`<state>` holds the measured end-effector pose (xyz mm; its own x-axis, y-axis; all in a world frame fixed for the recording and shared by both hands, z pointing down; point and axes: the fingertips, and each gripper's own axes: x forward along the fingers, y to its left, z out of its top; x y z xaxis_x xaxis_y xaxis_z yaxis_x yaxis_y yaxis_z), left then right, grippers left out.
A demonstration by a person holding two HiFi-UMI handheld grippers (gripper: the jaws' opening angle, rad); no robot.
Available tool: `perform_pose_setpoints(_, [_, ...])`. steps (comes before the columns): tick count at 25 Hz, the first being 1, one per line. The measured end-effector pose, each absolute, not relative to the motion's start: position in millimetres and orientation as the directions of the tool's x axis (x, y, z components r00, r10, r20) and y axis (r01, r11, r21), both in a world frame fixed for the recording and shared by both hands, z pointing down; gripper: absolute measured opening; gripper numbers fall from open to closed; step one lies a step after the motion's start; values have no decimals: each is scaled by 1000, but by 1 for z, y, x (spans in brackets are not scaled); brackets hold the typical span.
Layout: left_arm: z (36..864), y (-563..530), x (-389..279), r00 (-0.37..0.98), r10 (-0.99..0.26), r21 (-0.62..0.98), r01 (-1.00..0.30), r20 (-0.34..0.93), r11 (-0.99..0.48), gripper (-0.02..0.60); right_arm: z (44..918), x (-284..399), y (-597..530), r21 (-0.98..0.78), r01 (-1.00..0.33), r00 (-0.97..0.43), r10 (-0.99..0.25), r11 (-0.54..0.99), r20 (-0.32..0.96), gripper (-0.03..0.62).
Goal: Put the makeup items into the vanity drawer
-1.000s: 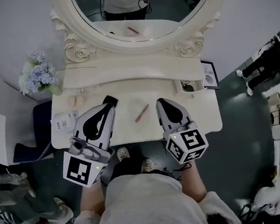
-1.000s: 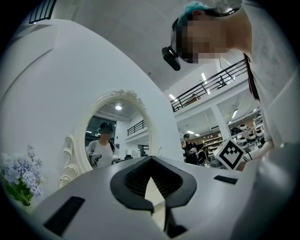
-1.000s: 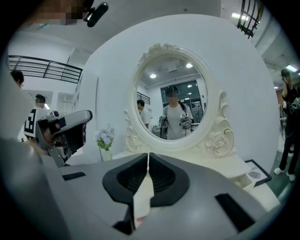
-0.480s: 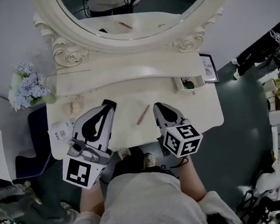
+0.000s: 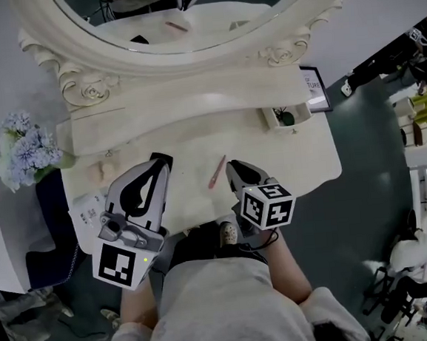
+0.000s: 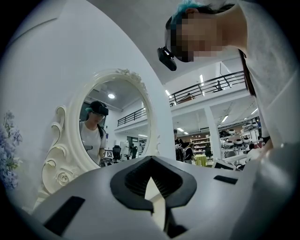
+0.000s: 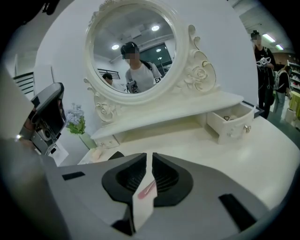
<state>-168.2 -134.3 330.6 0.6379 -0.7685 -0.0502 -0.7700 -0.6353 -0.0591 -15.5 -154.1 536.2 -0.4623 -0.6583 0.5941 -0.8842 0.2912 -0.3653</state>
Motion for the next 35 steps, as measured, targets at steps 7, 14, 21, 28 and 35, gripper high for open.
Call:
perform_pose_setpoints(7, [341, -145, -172, 662, -749, -44, -750, -37, -660, 8, 576, -18, -146, -397, -897, -427, -607, 193, 670, 104])
perform_pose_setpoints(14, [346, -153, -178, 674, -738, -28, -739, -33, -673, 8, 602, -22, -145, -368, -920, -374, -579, 133, 725, 121])
perform_pose_setpoints(21, [352, -157, -184, 682, -731, -18, -731, -26, -682, 8, 625, -26, -145, -321, -942, -317, -553, 94, 770, 129])
perform_pose_setpoints(28, [357, -161, -191, 680, -733, -8, -733, -24, -680, 8, 630, -29, -146, -246, -963, -264, -551, 107, 792, 129])
perform_pose_setpoints(35, [356, -162, -194, 682, -730, -4, -731, -33, -683, 8, 631, -23, -147, -96, -985, -161, -567, 143, 808, 55])
